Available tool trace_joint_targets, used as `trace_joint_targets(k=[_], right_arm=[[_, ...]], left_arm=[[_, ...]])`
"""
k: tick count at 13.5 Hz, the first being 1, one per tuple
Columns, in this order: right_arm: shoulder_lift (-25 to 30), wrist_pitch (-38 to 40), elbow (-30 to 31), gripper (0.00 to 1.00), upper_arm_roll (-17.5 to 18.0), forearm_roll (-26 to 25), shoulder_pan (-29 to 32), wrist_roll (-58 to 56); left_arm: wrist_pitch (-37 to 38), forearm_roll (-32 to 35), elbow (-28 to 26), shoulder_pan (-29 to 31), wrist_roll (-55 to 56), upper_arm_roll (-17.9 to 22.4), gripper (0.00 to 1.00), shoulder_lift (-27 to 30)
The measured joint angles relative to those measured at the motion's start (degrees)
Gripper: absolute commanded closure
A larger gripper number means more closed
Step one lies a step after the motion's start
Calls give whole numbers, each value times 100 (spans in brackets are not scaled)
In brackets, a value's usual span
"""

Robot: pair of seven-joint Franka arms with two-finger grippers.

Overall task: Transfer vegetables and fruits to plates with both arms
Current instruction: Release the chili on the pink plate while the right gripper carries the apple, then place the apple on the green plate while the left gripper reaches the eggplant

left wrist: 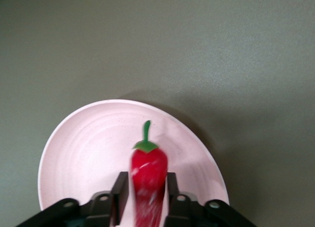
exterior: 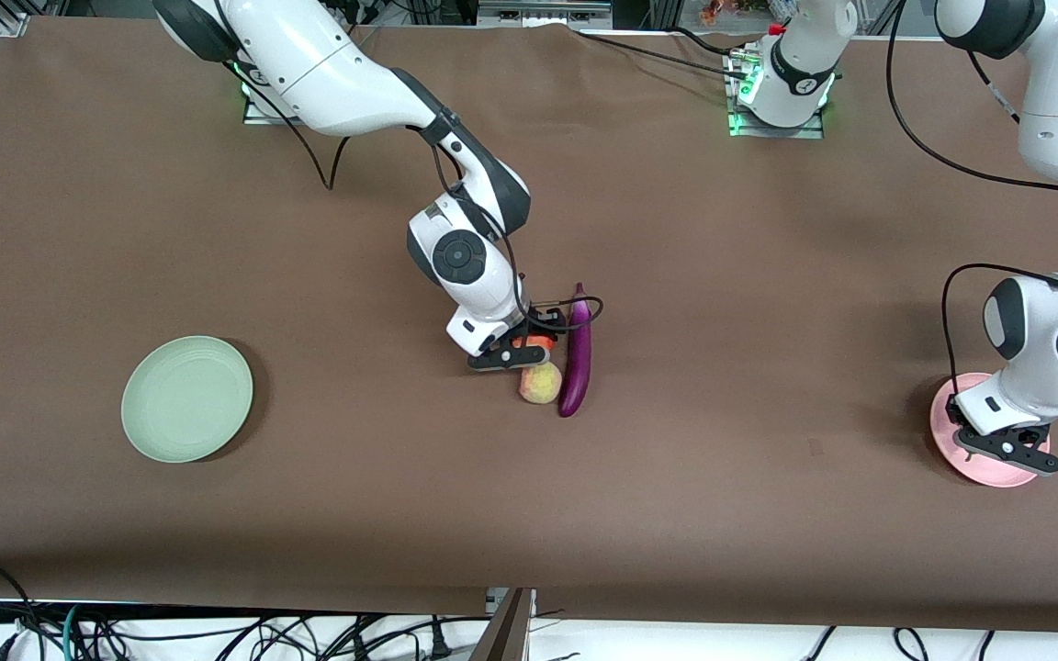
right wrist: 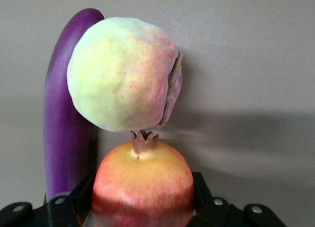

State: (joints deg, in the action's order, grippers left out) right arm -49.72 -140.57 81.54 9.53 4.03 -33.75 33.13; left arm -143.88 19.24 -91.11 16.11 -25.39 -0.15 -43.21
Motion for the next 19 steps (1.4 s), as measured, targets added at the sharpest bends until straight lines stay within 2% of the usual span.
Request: trace_joint_targets(k=[2,6,9,12,15,17,19], right_arm=[[24,129,-52,88,-51,-76,16,-15],[630,1704,-309,88,-118,-151,492,-723],[1054,2567,-303,88,-146,-153,1152,-1711],[1123,3126,-296,87,-198,-222,2122,-3167],[1105,3412,-255,87,-265,-624,3415,-4740],[1051,3400,-216,87,-269,-803,3966,-5247],[928,3245,-194,87,-283,-959,4098,-5276]], left_arm=[[0,-61,7,-2,0,-4,0,0],[92,-84,77,-10,2,-96,0,22],[915,-158,201,-12,90,-442,0,296],[1956,-235,222,-20,738,-1030,0,689],[2877,-264,218,-35,2000,-2065,0,821],[3040,-264,154,-138,2599,-2753,0,818],[3050,-395,77,-473,2964,-3025,0,806]])
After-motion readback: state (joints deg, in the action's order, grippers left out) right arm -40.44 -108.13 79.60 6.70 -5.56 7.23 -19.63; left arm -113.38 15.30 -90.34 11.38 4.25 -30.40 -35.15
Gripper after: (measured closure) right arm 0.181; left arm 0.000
